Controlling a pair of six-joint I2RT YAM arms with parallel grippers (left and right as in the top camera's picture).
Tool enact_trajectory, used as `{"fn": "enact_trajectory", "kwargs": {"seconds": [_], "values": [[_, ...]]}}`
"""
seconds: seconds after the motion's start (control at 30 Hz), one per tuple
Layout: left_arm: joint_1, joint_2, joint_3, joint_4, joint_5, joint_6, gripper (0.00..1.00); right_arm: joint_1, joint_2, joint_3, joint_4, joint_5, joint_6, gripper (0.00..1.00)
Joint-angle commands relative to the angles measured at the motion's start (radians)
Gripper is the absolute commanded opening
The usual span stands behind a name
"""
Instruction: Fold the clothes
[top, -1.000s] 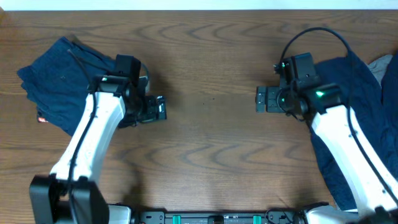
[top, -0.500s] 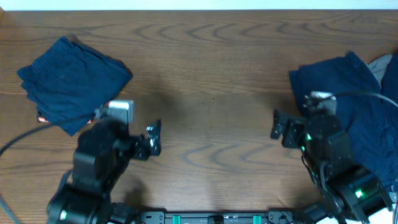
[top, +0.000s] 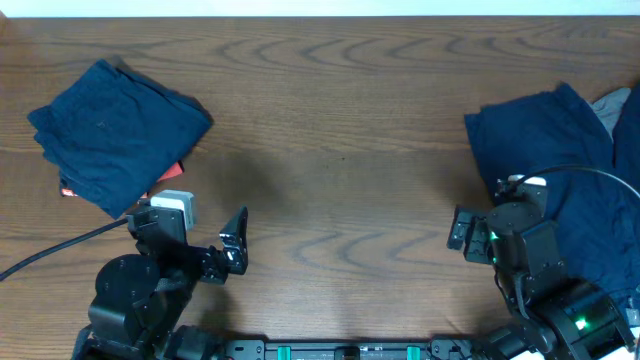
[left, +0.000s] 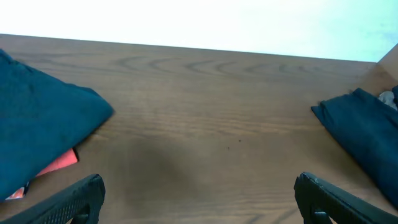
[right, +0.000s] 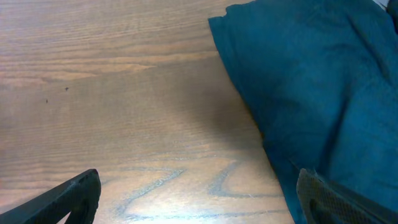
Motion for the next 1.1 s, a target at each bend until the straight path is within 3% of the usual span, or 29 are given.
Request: {"fn": "enact_trajectory", "kwargs": {"seconds": [0.0,0.3,0.47,0.63,0.77,1.07], "values": [[-0.003,0.000,-0.003,-0.010,-0.009,0.005,0.98,0.011,-0.002,-0.006,-0.005,0.023,0.018,0.99],[-0.003,0.000,-0.003,-0.088,-0.009,0.005,0.98,-0.007,-0.028,-0.009,-0.027,0.013,0.016,0.99],[-0.003,0.000,-0.003,-0.131,-0.009,0.005,0.98,-0.158,-0.084,-0.025,0.003,-0.076,-0.071,0.99],[-0.003,0.000,-0.003,-0.166,-0.009,0.005,0.98,-0.319,-0.193,-0.155,0.228,-0.318,-0.343,0.99],[-0.003,0.000,-0.003,-0.170,-0.009,0.006,0.98,-0.402,-0.319,-0.318,0.393,-0.390,-0.352,0.99],[-0.003,0.000,-0.003,-0.170,-0.009,0.005,0.98,-0.409,-0.600,-0.644,0.787,-0.357,-0.350,0.99]]}}
